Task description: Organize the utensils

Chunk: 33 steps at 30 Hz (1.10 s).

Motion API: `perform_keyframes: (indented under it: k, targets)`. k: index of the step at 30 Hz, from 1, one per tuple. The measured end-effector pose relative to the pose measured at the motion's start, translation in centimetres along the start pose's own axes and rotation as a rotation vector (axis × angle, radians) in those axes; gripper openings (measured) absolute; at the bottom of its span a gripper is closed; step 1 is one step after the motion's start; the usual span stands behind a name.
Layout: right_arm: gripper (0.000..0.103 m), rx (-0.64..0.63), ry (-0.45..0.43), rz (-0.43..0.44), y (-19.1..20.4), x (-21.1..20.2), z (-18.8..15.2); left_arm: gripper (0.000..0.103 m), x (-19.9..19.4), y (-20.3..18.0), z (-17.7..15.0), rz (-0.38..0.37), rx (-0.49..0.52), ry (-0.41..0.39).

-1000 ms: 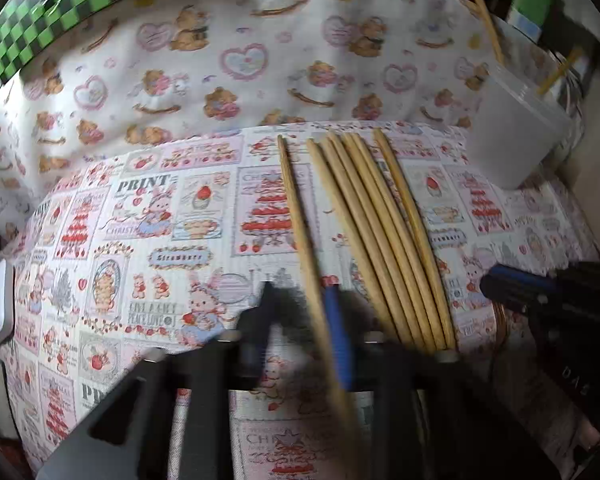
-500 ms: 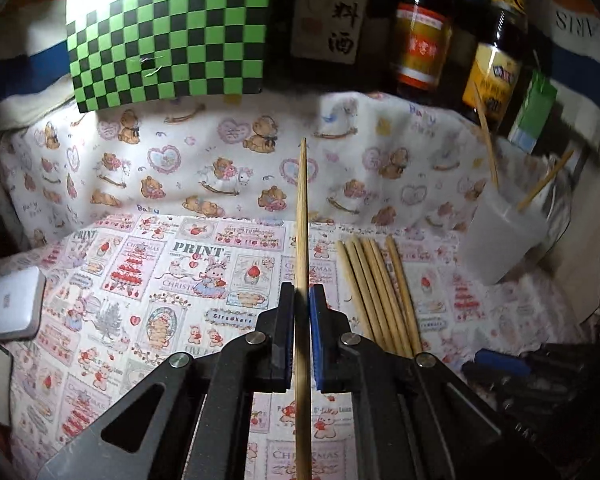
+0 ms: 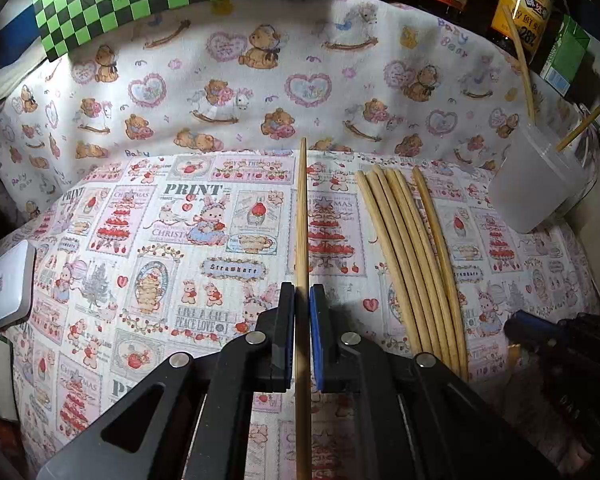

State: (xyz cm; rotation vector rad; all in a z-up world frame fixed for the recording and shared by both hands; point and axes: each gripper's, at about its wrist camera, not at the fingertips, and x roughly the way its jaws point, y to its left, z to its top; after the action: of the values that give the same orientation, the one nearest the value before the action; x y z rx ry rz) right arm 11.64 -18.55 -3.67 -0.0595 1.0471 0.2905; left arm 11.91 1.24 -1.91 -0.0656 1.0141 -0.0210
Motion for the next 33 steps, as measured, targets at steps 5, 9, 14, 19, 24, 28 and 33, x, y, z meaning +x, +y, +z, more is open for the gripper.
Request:
perform_keyframes:
  k: [5, 9, 14, 19, 24, 28, 33]
  targets:
    - [0.002, 0.024, -0.118, 0.032, -0.5, -1.9, 0.3, 0.006, 0.3, 0.2, -0.2, -0.053, 0.006, 0.041]
    - [0.002, 0.046, -0.249, 0.079, -0.9, -4.3, 0.4, 0.007, 1.5, 0.1, -0.6, -0.13, 0.01, 0.148]
    - [0.002, 0.053, -0.443, 0.081, -0.9, -7.8, 0.1, 0.007, 1.7, -0.3, -0.9, -0.106, 0.036, 0.155]
    - [0.002, 0.088, -0.606, 0.017, -1.0, -10.4, -0.5, 0.007, 2.0, -0.3, -0.8, -0.109, 0.051, 0.164]
    - [0.002, 0.133, -0.694, -0.011, -2.2, -11.9, -0.8, 0.012, 2.9, -0.8, 0.4, -0.113, 0.066, 0.175]
    - [0.002, 0.17, -0.713, -0.027, -3.4, -12.0, -0.7, 0.013, 4.6, -2.3, 2.8, -0.036, 0.104, 0.19]
    - [0.002, 0.21, -0.734, -0.022, -4.6, -12.4, -0.9, 0.006, 6.7, -3.5, 6.1, 0.009, 0.094, 0.223]
